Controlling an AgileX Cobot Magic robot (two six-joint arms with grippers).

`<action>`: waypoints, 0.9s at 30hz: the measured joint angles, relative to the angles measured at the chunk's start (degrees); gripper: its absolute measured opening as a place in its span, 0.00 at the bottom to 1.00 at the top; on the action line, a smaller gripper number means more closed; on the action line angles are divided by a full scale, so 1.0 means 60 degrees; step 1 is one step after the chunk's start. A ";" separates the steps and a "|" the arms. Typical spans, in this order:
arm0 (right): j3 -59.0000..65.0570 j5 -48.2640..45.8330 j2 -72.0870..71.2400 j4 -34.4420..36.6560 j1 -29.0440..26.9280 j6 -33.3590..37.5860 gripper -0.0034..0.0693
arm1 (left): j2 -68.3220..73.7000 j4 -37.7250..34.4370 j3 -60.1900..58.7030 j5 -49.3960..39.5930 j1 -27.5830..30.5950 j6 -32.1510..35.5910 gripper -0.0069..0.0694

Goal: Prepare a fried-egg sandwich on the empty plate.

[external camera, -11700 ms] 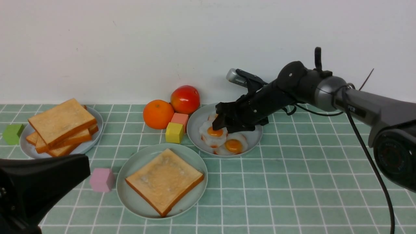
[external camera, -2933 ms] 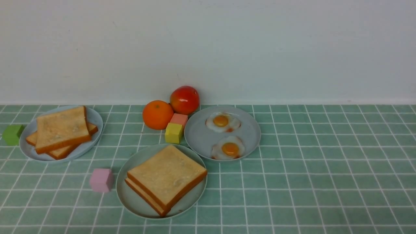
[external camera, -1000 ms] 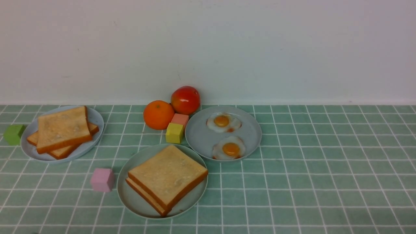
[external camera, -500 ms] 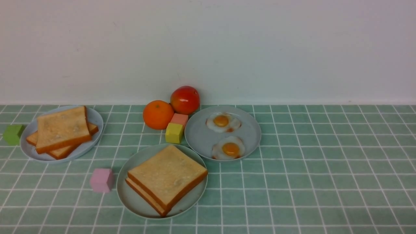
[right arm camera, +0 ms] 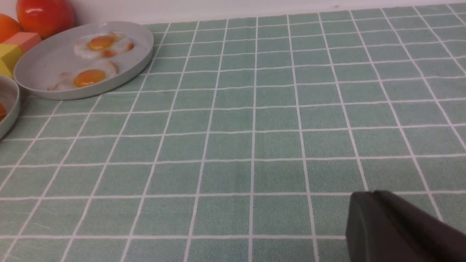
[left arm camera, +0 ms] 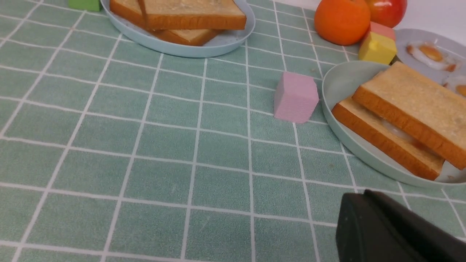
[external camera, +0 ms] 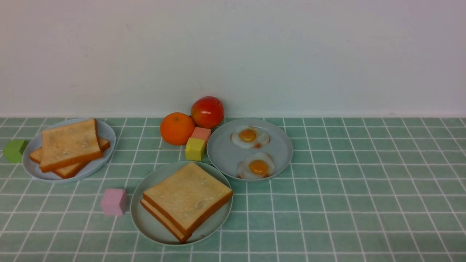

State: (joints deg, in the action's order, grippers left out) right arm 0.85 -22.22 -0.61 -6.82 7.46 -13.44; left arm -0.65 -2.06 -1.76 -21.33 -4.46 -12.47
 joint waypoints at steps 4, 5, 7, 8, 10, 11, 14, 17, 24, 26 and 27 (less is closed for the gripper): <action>0.0000 0.0000 0.0000 0.0000 0.0000 0.0000 0.08 | 0.0000 0.0000 0.0000 0.0000 0.0000 0.0000 0.07; 0.0000 0.0000 0.0000 0.0000 0.0000 0.0000 0.08 | 0.0000 0.0000 0.0000 0.0000 0.0000 0.0000 0.07; 0.0000 0.0000 0.0000 0.0000 0.0000 0.0000 0.09 | 0.0000 0.0000 0.0000 0.0000 0.0000 0.0000 0.07; 0.0000 0.0000 0.0000 0.0000 0.0000 0.0000 0.09 | 0.0000 0.0000 0.0000 0.0011 0.0000 0.0000 0.07; 0.0000 0.0000 0.0000 0.0000 0.0000 0.0000 0.09 | 0.0000 0.0000 0.0000 0.0020 0.0000 0.0000 0.07; 0.0000 0.0000 0.0000 0.0000 0.0000 0.0000 0.09 | 0.0000 0.0000 0.0000 0.0020 0.0000 0.0000 0.07; 0.0000 0.0000 0.0000 0.0000 0.0000 0.0000 0.09 | 0.0000 0.0000 0.0000 0.0020 0.0000 0.0000 0.07; 0.0000 0.0000 0.0000 0.0000 0.0000 0.0000 0.09 | 0.0000 0.0000 0.0000 0.0020 0.0000 0.0000 0.07; 0.0000 0.0000 0.0000 0.0000 0.0000 0.0000 0.10 | 0.0000 0.0000 0.0000 0.0020 0.0000 0.0000 0.07; 0.0000 0.0000 0.0000 0.0000 0.0000 0.0000 0.10 | 0.0000 0.0000 0.0000 0.0020 0.0000 0.0000 0.07; 0.0000 0.0000 0.0000 0.0000 0.0000 0.0000 0.10 | 0.0000 0.0000 0.0000 0.0020 0.0000 0.0000 0.07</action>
State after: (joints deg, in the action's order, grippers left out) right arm 0.85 -22.22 -0.61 -6.82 7.46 -13.44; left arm -0.65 -2.06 -1.76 -21.21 -4.46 -12.47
